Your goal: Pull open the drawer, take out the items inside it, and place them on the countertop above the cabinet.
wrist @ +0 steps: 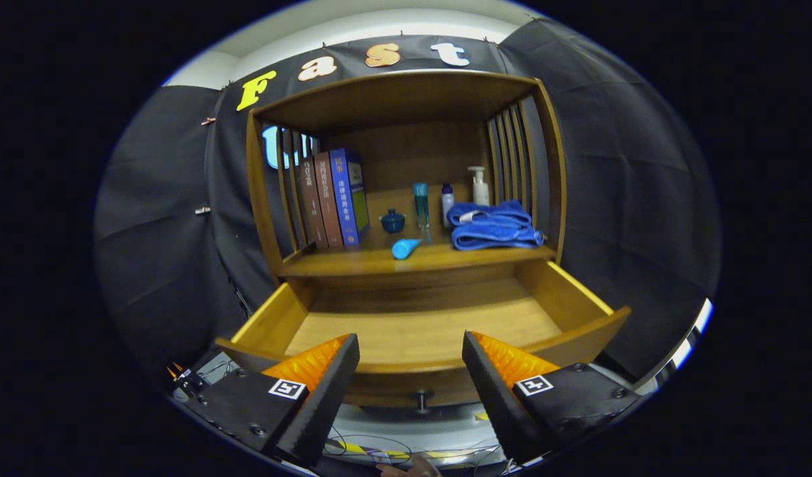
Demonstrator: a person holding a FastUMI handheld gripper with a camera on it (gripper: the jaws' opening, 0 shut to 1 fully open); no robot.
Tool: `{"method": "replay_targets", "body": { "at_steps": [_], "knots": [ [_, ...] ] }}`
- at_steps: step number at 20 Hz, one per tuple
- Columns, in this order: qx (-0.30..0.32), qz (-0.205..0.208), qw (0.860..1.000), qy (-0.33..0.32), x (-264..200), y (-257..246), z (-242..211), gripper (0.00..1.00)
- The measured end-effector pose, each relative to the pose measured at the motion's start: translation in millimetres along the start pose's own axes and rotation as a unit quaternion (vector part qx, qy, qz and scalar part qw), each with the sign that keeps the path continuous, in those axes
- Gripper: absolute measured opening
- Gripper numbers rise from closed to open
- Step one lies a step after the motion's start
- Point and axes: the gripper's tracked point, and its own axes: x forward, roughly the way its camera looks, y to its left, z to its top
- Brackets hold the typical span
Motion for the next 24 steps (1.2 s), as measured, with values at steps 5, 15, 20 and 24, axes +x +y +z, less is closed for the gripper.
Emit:
{"method": "replay_targets", "body": {
  "at_steps": [5, 15, 20, 24],
  "knots": [
    [-0.004, -0.011, 0.999, 0.035, 13, -8, -48, 0.99],
    [0.007, -0.004, 0.999, 0.041, 30, -7, -47, 0.99],
    [0.028, 0.004, 0.999, 0.043, 65, -4, -29, 0.99],
    [0.029, 0.004, 0.999, 0.040, 93, -4, -17, 0.98]
  ]
}}
